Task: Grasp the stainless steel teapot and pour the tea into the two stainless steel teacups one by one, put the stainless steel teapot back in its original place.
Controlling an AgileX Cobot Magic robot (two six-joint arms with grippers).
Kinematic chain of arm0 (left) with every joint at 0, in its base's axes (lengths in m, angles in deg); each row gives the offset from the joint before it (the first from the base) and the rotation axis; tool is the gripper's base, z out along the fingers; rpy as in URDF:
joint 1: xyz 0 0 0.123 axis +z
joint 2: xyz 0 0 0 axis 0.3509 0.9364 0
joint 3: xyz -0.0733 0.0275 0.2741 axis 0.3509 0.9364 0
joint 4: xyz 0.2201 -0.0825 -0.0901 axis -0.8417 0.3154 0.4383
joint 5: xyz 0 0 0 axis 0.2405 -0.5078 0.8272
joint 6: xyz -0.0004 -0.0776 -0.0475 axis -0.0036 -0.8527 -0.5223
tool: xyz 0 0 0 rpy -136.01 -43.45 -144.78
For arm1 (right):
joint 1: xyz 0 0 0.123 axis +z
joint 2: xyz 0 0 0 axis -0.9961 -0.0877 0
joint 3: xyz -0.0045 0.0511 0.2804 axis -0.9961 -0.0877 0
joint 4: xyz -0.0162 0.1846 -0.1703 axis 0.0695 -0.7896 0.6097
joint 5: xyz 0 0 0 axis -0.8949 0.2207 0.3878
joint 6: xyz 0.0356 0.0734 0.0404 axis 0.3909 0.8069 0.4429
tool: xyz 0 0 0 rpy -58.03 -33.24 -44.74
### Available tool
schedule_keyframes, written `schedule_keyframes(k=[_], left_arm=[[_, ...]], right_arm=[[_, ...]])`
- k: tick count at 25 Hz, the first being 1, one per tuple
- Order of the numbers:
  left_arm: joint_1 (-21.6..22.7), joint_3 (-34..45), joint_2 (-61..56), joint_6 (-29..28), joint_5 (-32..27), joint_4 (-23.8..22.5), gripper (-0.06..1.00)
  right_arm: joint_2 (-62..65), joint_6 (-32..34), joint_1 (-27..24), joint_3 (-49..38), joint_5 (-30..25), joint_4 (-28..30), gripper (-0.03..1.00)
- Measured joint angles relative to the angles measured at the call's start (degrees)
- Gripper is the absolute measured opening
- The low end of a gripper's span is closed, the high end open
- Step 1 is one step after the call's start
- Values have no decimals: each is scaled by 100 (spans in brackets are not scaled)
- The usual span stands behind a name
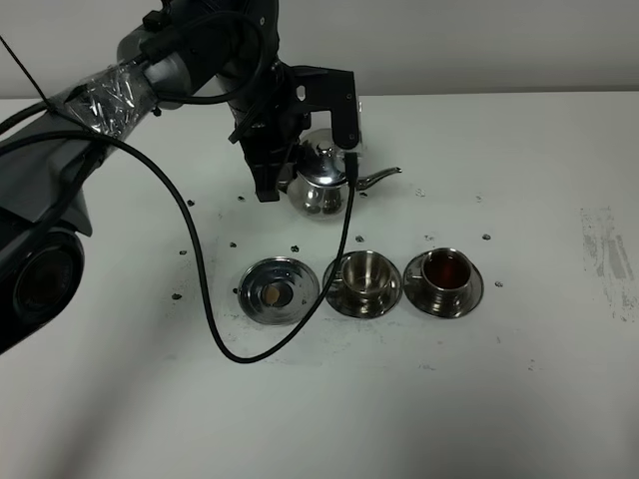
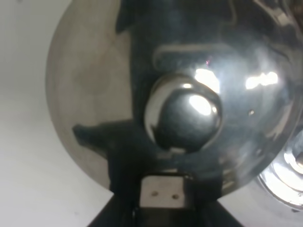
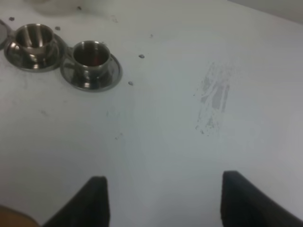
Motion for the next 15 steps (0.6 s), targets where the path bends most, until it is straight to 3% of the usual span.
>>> schedule_keyframes(k=[3,7,10,15], left_arm=[[19,552,-286,-300,247,37,21],[107,1533,-918,-296,810,58,21],[194,2134,-1342,234,1070,53,21],[227,2589,-1587,1711,1125,40,21]], right_arm=[[0,14,0,0,0,0,53],[0,14,0,0,0,0,53],[0,14,0,0,0,0,53],[0,14,0,0,0,-2,53]])
